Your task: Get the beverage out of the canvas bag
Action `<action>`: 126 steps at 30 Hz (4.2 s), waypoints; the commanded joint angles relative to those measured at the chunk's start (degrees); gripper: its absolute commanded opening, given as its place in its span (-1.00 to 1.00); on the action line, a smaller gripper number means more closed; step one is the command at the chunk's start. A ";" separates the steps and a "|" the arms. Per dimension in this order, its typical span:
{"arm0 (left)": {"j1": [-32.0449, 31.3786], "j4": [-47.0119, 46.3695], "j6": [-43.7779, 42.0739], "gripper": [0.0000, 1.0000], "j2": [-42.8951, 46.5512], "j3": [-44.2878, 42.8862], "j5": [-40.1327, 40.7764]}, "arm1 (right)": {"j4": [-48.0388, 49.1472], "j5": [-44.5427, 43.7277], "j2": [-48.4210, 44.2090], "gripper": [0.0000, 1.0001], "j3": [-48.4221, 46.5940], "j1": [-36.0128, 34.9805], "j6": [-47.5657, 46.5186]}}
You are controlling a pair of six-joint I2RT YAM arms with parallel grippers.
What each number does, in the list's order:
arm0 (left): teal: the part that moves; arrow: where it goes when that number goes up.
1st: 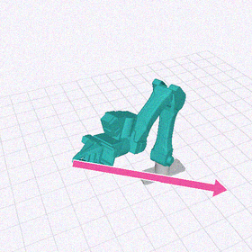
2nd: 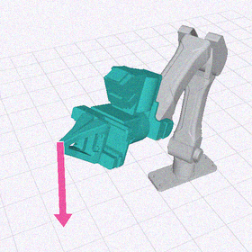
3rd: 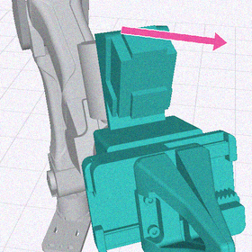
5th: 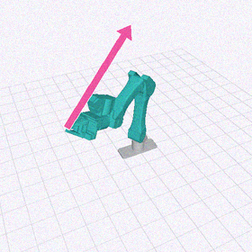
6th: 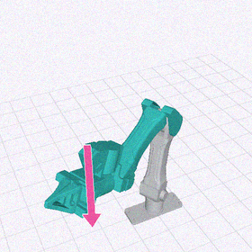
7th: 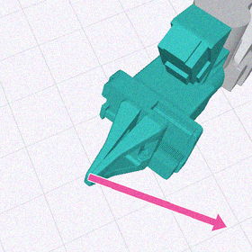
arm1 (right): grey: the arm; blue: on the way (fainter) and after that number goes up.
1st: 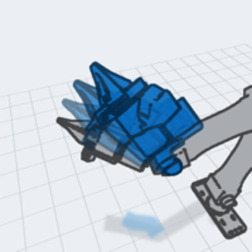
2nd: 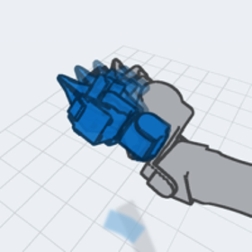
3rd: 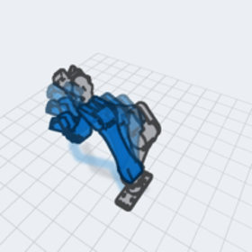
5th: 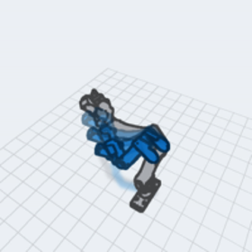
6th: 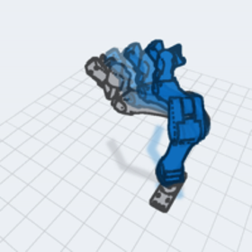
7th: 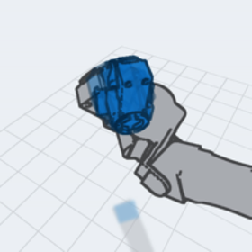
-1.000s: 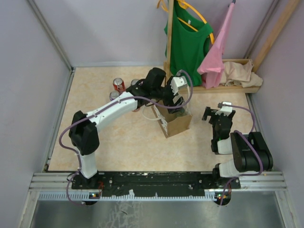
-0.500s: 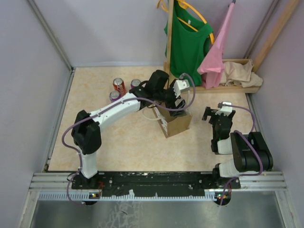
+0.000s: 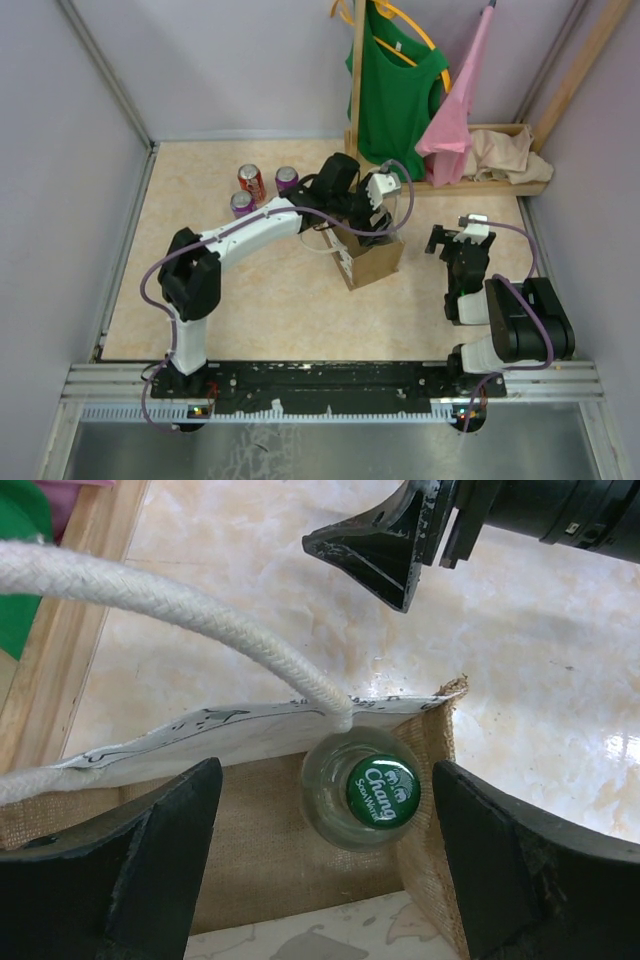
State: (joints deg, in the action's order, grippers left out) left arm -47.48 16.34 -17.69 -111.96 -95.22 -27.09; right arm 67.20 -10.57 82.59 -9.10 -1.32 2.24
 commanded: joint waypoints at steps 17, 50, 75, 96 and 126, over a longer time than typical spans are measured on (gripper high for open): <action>-0.18 -4.47 -0.09 0.65 -3.70 2.26 1.69 | 2.50 -0.01 0.03 0.98 -1.18 0.09 0.48; 0.02 -3.89 -0.48 -0.75 -5.45 5.01 1.53 | 2.50 0.01 0.03 0.98 -1.18 0.10 0.48; 0.11 -2.18 -2.53 -1.00 0.33 2.21 8.38 | 2.50 -0.03 0.03 0.98 -1.18 0.10 0.47; 0.11 -4.44 -0.19 -1.00 6.87 -0.59 -0.90 | 2.50 -0.06 0.03 0.98 -1.16 0.09 0.44; 6.09 -12.17 3.74 -1.00 14.49 -0.48 -6.76 | 2.50 -0.05 0.02 0.98 -1.17 0.09 0.46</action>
State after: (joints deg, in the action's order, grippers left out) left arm -43.20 12.58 -14.74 -104.51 -92.88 -33.76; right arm 67.20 -10.57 82.59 -9.10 -1.32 2.24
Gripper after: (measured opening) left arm 0.384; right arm 0.990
